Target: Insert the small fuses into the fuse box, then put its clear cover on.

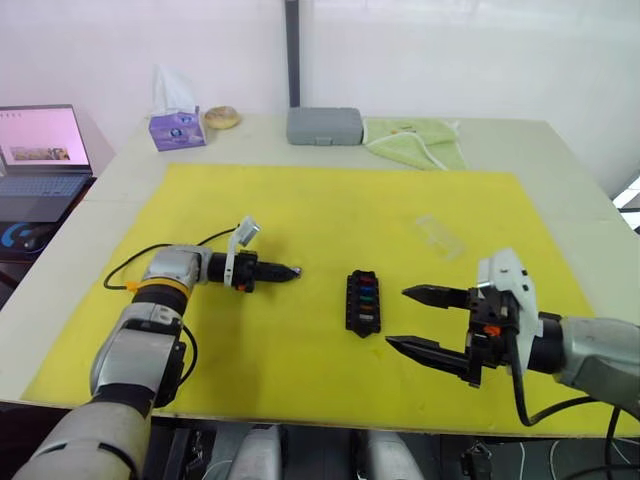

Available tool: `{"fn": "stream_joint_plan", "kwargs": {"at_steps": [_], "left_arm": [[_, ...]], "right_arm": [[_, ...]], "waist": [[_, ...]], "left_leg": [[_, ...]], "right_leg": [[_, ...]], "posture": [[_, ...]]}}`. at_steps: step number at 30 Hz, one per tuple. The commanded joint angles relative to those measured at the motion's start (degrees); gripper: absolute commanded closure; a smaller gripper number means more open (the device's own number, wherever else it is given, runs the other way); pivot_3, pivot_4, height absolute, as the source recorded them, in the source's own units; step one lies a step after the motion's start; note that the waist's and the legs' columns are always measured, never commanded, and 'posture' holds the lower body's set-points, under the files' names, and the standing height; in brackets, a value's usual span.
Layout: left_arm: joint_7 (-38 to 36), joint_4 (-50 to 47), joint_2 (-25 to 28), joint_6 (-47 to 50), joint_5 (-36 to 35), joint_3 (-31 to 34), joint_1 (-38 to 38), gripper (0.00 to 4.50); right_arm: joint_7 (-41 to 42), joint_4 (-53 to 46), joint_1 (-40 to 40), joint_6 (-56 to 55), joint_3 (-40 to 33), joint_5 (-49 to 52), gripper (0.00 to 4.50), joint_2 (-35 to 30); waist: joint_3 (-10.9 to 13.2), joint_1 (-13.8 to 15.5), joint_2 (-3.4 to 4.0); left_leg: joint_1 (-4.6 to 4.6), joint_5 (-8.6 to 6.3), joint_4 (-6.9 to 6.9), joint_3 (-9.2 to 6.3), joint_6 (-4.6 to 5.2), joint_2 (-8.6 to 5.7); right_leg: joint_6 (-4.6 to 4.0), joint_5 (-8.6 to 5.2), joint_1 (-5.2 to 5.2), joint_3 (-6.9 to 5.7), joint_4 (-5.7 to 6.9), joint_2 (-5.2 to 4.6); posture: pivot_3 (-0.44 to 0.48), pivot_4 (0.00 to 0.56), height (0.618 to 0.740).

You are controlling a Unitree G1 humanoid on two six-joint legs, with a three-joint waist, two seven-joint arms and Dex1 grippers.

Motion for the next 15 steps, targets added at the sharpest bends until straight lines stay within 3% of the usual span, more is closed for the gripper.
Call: {"fn": "stream_joint_plan", "kwargs": {"at_steps": [1,6,8,10,15], "left_arm": [[-0.56,0.52,-0.22,2.38,-2.32,2.54,-0.90,4.46],[0.90,-4.36,1.68,11.05,-9.37,9.97,-1.32,4.46],[4.98,-10.18,1.11,16.62,-14.88,15.45,-0.73,4.46],[11.06,-19.46,-1.24,21.64,-21.35,21.23,1.00,4.46],[30.81,-41.54,-12.64,28.05,-36.56,32.77,4.16,4.46]], "right_arm": [[-1.50,0.16,-0.75,-0.35,-1.46,0.65,0.00,0.49],[-8.97,4.96,-7.19,0.98,-1.30,13.39,0.00,2.12],[-15.86,7.95,-11.33,2.41,0.59,20.81,0.00,0.88],[-22.71,10.16,-16.66,0.96,2.97,26.34,0.00,2.65],[-38.73,12.14,-28.57,-3.85,10.57,29.31,0.00,12.86]], "waist": [[0.00,-0.01,0.00],[0.03,-0.59,-0.02],[0.04,-0.97,-0.03],[0.04,-1.31,-0.03],[0.04,-1.45,-0.04]], "left_leg": [[0.00,0.00,0.00,0.00,0.00,0.00],[0.00,0.00,0.01,-0.02,0.00,0.05],[-0.01,0.00,0.01,-0.04,0.00,0.12],[-0.03,0.00,0.00,-0.07,-0.01,0.29],[-0.01,0.01,0.00,-0.18,-0.02,0.31]], "right_leg": [[0.00,0.00,0.00,0.00,0.00,0.00],[0.00,0.00,-0.04,0.00,0.05,0.02],[-0.02,0.01,-0.09,0.01,0.12,0.04],[-0.02,0.00,-0.11,0.00,0.14,0.03],[-0.01,0.01,-0.15,0.13,0.16,-0.04]], "posture": [[0.000,0.150,0.740],[0.000,0.150,0.740],[0.000,0.150,0.740],[0.000,0.150,0.740],[0.000,0.150,0.740]]}}
